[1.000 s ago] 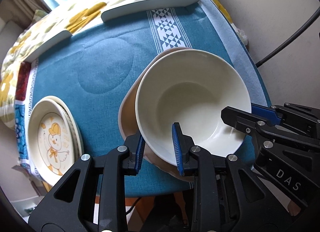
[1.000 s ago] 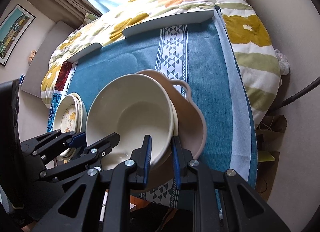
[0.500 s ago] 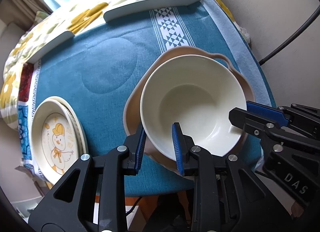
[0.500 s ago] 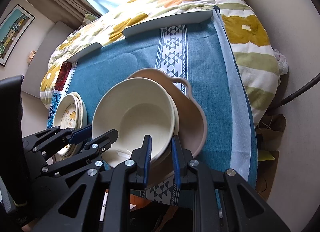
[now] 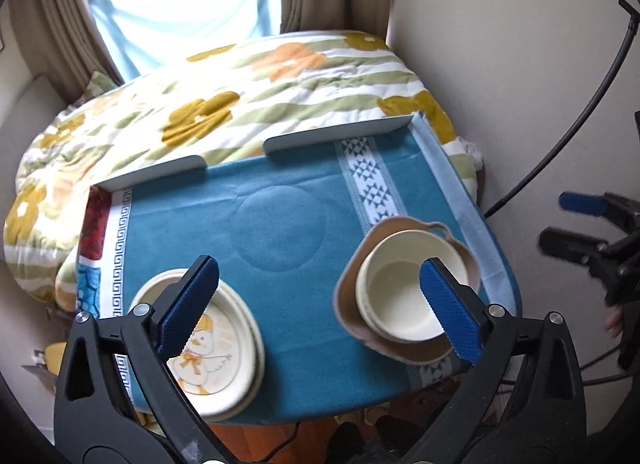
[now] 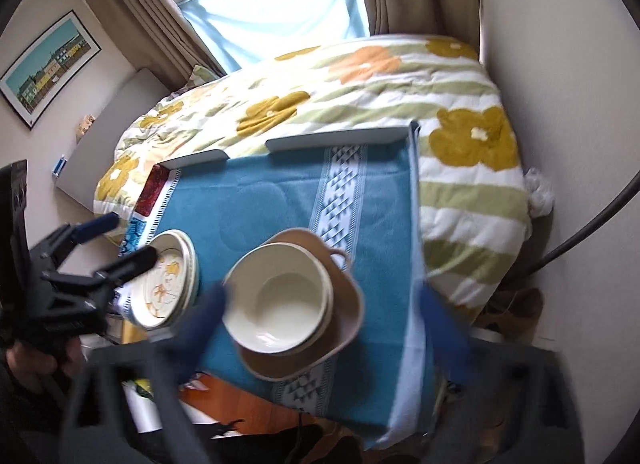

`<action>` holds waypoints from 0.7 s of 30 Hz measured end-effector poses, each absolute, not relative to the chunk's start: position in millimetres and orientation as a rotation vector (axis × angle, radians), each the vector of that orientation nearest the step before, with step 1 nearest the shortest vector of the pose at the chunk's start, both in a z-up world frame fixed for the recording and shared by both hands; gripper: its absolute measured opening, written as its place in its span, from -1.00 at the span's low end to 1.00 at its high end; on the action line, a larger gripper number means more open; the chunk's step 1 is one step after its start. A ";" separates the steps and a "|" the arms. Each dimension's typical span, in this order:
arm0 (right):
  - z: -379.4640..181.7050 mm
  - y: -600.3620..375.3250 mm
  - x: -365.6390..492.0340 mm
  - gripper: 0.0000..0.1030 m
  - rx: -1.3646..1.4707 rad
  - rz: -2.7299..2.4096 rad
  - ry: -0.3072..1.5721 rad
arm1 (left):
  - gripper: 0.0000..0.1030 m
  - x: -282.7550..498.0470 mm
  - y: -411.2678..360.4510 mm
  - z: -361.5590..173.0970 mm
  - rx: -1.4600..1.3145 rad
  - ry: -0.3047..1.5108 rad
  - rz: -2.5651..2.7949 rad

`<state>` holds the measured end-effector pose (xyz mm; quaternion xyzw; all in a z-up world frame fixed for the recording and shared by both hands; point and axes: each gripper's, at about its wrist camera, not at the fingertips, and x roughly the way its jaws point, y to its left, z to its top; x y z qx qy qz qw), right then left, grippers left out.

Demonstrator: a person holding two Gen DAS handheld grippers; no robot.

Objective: Organize plates and bowls

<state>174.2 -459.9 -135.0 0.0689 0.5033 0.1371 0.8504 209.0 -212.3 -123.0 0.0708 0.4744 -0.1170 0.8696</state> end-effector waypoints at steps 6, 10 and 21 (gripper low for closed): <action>-161.7 -470.0 188.1 1.00 0.002 0.206 1.209 | 0.95 222.4 -188.2 -154.0 0.214 1.110 -0.281; -189.9 -465.5 198.8 0.99 -0.076 0.225 1.281 | 0.93 235.7 -190.4 -192.8 0.245 1.210 -0.306; -254.4 -443.9 217.8 0.04 -0.111 0.337 1.461 | 0.54 257.4 -205.4 -259.8 0.216 1.380 -0.429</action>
